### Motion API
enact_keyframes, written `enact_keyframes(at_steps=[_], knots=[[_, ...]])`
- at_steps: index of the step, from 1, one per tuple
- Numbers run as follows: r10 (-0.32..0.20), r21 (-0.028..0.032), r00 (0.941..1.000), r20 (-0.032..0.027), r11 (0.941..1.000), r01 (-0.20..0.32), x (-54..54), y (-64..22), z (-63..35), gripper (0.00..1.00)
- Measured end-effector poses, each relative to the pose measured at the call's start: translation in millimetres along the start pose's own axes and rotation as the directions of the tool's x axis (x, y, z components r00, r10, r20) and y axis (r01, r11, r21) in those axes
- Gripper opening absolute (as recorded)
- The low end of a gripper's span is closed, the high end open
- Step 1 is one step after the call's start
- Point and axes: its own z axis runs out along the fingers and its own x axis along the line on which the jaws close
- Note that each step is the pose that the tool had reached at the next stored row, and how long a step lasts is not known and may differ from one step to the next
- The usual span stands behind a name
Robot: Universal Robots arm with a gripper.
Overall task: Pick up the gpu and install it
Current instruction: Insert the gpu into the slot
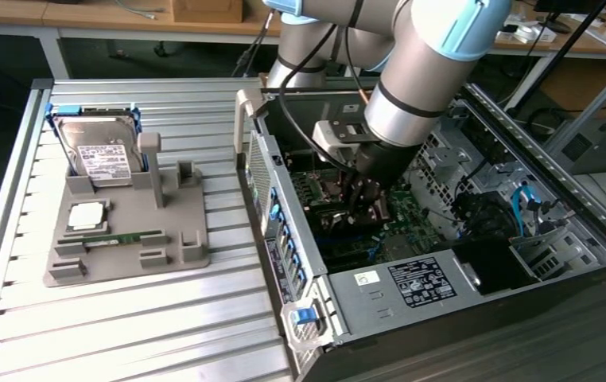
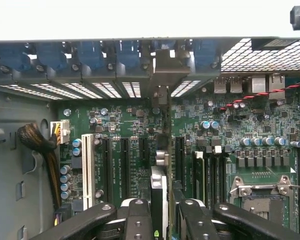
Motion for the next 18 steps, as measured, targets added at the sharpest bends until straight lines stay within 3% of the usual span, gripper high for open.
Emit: enact_keyframes(at_steps=[18], knots=[[0.000, 0.0000, 1.0000, 0.0004, 1.0000, 0.000, -0.5, -0.5, 7.0, 0.27]])
